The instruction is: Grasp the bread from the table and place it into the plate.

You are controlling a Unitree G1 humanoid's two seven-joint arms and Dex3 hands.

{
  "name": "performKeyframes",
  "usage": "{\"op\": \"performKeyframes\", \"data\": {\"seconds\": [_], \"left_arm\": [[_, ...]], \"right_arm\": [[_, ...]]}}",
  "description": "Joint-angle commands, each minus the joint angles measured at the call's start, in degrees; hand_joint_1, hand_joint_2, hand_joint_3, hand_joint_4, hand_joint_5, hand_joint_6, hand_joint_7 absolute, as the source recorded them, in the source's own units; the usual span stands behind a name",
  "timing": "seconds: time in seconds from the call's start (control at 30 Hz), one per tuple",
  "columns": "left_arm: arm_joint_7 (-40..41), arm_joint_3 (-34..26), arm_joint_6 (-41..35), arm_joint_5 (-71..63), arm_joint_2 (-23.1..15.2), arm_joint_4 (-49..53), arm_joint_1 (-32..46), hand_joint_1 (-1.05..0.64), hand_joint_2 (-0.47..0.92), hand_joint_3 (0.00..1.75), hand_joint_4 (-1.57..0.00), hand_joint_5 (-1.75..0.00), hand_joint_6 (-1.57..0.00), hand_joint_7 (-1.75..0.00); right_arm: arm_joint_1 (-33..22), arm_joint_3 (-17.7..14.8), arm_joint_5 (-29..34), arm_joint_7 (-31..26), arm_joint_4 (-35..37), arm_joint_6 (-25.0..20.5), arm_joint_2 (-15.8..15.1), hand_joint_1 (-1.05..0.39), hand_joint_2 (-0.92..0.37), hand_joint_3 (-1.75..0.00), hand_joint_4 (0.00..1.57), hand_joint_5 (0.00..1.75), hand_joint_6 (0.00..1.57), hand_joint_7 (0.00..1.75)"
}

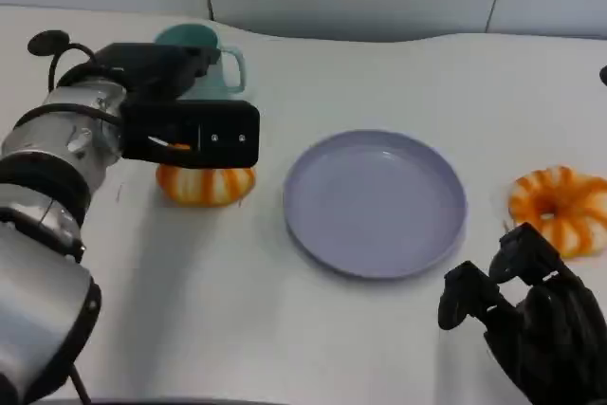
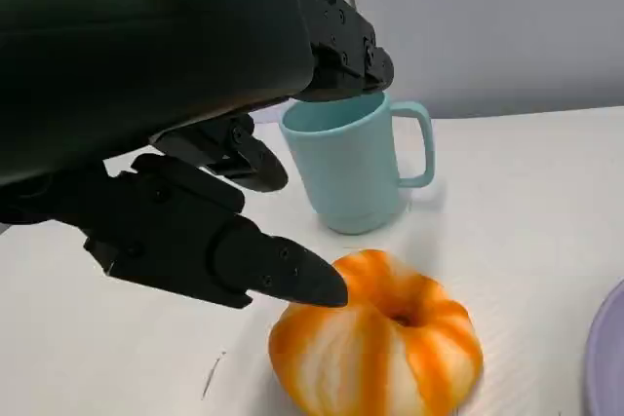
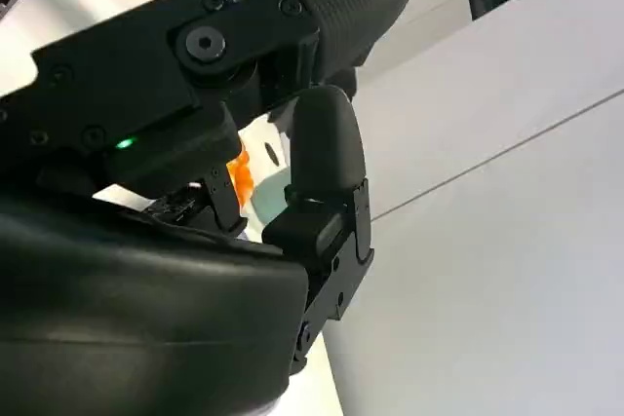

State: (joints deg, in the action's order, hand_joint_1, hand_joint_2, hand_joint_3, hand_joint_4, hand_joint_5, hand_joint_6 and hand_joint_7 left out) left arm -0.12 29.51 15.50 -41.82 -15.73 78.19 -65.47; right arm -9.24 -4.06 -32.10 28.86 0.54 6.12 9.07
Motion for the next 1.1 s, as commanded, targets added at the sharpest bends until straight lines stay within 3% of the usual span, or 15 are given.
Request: {"op": "performKeyframes", "data": {"seconds": [0.03, 1.1], "left_arm": [[0.0, 0.1, -0.2, 0.2, -0.3, 0.1, 0.6, -0.37, 0.92, 0.08, -0.62, 0.00, -0.62, 0.00], [0.0, 0.1, -0.2, 0.2, -0.3, 0.1, 0.6, -0.37, 0.92, 0.08, -0.62, 0.00, -0.62, 0.00]], "right_arm": [[-0.4, -0.2, -0.2, 0.3, -0.6, 0.5, -0.4, -0.42, -0.87, 0.00, 0.78, 1.75, 0.65, 1.75], [-0.4, -0.2, -0.2, 0.3, -0.6, 0.5, -0.4, -0.42, -0.87, 0.00, 0.78, 1.75, 0.65, 1.75]]}}
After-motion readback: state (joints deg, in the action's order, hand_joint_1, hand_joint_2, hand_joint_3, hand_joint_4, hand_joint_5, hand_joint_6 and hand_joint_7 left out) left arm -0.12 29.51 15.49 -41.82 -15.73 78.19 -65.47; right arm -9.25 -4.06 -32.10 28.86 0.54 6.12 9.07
